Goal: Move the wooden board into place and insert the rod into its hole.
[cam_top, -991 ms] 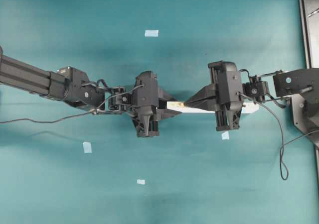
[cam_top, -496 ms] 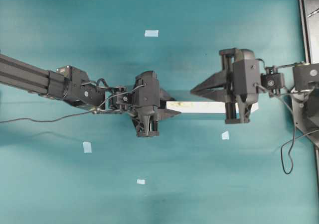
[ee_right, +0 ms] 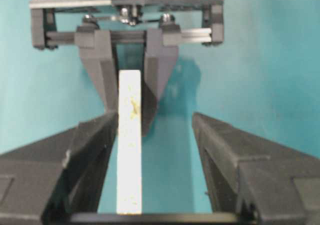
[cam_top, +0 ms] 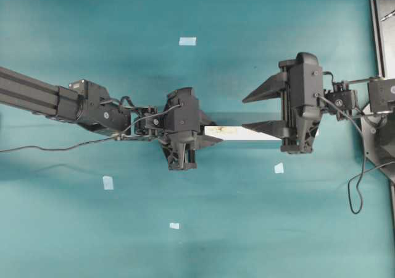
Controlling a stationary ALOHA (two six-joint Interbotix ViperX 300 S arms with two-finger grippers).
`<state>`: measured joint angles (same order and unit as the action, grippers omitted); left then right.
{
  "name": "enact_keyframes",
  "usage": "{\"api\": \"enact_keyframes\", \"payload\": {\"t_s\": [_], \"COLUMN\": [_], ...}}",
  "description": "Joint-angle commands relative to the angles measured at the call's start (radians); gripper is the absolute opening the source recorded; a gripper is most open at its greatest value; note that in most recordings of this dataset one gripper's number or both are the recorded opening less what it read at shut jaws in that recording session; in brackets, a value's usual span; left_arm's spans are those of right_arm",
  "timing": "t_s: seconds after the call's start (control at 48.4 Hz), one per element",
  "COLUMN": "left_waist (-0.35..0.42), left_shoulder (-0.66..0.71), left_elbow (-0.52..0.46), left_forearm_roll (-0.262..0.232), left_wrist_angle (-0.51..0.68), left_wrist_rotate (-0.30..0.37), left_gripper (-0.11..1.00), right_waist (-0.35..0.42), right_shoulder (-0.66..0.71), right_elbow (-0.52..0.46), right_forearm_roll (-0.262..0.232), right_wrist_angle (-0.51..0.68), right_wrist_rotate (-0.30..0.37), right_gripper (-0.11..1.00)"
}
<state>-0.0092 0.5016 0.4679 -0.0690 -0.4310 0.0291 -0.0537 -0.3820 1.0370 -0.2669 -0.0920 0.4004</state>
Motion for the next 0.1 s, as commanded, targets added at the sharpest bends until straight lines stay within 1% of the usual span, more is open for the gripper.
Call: {"api": "enact_keyframes", "payload": {"t_s": [0.0,0.083], "left_waist": [-0.009,-0.011], "left_shoulder": [-0.002,-0.002], "left_elbow": [0.006,0.005], "left_forearm_roll": [0.002,0.002], "left_wrist_angle": [0.046,0.067], "left_wrist_rotate": [-0.005,-0.006], "left_gripper": [0.21,0.21], "right_waist": [0.005,0.006], "right_shoulder": [-0.011,-0.012], "right_elbow": [-0.015,-0.005], "right_forearm_roll": [-0.002,-0.002], "right_wrist_angle": [-0.003,-0.003], "right_wrist_rotate": [0.003,0.006], "right_gripper": [0.70,0.70]}}
